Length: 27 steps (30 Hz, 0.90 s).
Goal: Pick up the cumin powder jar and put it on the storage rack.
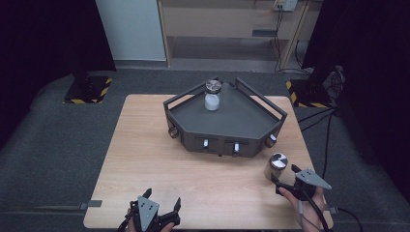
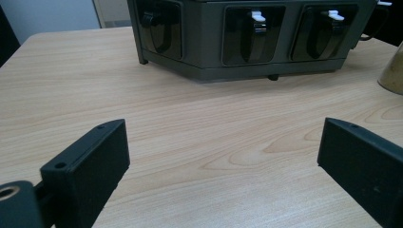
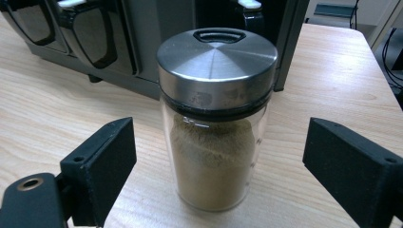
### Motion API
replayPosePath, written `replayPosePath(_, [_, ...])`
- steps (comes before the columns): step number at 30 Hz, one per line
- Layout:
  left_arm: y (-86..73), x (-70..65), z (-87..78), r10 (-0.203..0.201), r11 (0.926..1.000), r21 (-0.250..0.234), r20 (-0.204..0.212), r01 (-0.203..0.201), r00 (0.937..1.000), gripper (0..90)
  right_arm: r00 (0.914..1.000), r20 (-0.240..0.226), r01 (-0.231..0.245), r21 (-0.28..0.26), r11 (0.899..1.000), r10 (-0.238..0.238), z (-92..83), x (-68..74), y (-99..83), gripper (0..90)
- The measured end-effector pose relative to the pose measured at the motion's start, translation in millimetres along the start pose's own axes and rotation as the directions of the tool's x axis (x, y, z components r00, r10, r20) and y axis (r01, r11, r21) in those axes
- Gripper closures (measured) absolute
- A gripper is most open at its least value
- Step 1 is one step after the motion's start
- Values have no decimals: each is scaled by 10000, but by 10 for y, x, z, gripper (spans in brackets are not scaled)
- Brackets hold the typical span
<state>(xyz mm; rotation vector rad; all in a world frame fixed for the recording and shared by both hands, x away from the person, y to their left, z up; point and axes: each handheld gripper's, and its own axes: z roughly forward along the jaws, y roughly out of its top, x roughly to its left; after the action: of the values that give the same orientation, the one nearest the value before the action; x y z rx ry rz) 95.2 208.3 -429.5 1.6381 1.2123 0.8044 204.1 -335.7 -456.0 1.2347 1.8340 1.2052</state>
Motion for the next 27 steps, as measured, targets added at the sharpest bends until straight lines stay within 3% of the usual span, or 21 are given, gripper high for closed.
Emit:
replayPosePath(19, [-5, 16, 21, -101, 9999, 81, 26, 101, 9999, 24, 9999, -98, -57, 43, 10000, 58, 284, 4, -61, 174])
replayPosePath(27, [-5, 21, 29, -174, 9997, 141, 30, 174, 9998, 24, 9999, -147, 22, -134, 9999, -24, 335, -1, -96, 261])
